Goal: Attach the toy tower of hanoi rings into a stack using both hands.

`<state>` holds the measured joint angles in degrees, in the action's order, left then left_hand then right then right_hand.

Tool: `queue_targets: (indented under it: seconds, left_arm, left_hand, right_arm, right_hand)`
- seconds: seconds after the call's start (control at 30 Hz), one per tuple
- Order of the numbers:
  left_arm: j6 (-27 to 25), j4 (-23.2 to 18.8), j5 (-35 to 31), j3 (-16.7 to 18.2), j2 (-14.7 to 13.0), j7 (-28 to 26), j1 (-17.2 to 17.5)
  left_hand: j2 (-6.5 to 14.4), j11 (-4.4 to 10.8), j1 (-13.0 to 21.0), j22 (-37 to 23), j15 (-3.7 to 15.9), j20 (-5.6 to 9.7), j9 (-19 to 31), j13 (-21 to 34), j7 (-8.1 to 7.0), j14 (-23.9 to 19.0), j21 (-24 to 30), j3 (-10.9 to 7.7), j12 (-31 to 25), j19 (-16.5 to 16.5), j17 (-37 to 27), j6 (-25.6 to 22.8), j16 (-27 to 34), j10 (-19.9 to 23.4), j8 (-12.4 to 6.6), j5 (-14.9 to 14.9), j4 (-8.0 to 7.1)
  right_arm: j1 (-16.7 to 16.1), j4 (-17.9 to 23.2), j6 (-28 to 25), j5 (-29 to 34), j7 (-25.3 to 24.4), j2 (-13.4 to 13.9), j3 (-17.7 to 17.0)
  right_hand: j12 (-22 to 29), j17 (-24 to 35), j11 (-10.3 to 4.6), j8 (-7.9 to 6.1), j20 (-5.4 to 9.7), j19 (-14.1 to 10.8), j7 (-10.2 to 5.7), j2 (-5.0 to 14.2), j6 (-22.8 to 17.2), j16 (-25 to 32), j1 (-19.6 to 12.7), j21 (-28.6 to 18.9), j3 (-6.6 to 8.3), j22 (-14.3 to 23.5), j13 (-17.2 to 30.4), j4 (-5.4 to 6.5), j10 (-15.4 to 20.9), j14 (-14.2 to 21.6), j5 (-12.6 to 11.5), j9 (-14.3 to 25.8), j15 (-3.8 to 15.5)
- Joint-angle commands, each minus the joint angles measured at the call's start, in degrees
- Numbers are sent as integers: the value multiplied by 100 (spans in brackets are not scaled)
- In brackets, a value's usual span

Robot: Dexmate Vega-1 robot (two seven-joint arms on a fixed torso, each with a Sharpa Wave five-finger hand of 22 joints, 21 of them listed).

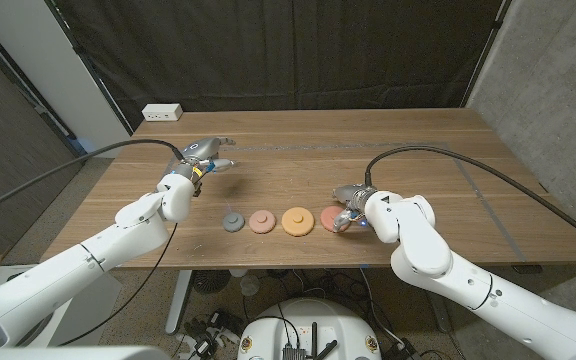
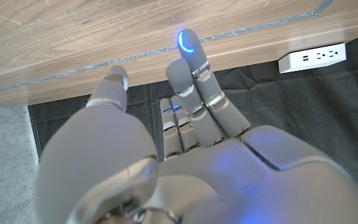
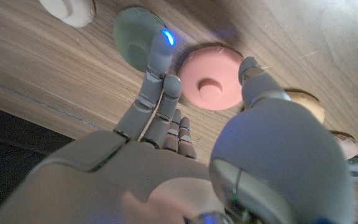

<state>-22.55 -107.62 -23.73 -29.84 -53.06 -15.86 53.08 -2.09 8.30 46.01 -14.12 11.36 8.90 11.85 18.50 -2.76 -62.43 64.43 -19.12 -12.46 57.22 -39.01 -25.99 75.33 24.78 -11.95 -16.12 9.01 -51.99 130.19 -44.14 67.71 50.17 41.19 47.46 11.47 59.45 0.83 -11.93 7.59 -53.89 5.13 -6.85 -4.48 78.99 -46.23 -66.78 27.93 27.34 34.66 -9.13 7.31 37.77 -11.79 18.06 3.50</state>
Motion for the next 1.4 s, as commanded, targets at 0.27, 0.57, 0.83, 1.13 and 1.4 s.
queue_targets:
  seconds: [0.27, 0.57, 0.83, 1.13, 1.4]
  left_arm:
    - [60, 69, 4, -36, 26, 41, -61]
    - [134, 178, 43, -43, 59, 13, -87]
    - [174, 258, 86, -53, 78, 7, -100]
    - [180, 285, 127, -62, 79, -2, -72]
    - [190, 281, 132, -68, 72, -21, -62]
  left_hand:
    - [36, 6, -4, 28, 110, 308, 16, 28, 0, 6, 94, 25, 7, -54, -17, -95, 28, 73, 19, -31, 5]
    - [47, 34, -1, 70, 110, 309, 17, 27, -2, 10, 140, 22, 2, -73, -18, -114, 39, 110, 16, -36, 6]
    - [55, 23, -4, 86, 111, 308, 17, 33, -6, 20, 177, 22, 3, -83, -2, -127, 34, 115, 15, -39, 5]
    - [60, 10, -5, 98, 110, 308, 18, 35, -10, 2, 241, 22, -4, -85, -7, -152, 58, 159, 11, -42, 7]
    - [68, 5, -6, 136, 111, 308, 20, 47, -5, 31, 297, 21, -4, -115, 36, -182, 38, 181, 9, -46, 7]
  right_arm:
    - [-6, -353, 192, 385, 292, -342, -60]
    - [64, -481, 281, 469, 497, -452, -73]
    - [110, -570, 355, 534, 633, -523, -69]
    - [88, -596, 434, 571, 658, -556, -53]
    - [26, -631, 444, 685, 670, -610, -43]
  right_hand:
    - [107, -108, -173, -83, 471, 32, -69, 88, -46, 58, -142, -128, -140, -88, 74, -12, 157, 10, -10, -12, 865]
    - [145, -121, -253, -133, 467, 18, -120, 171, -161, 142, -206, -208, -194, -135, 96, -7, 305, 90, -32, -23, 866]
    - [173, -94, -294, -194, 466, -3, -218, 243, -330, 215, -229, -273, -225, -166, 96, 6, 454, 171, -53, -32, 867]
    - [176, -71, -319, -231, 466, 0, -246, 298, -446, 254, -256, -332, -247, -198, 93, 2, 552, 219, -79, -39, 871]
    - [210, 15, -403, -281, 464, 5, -378, 357, -631, 292, -277, -429, -262, -249, 122, 3, 745, 288, -108, -51, 873]
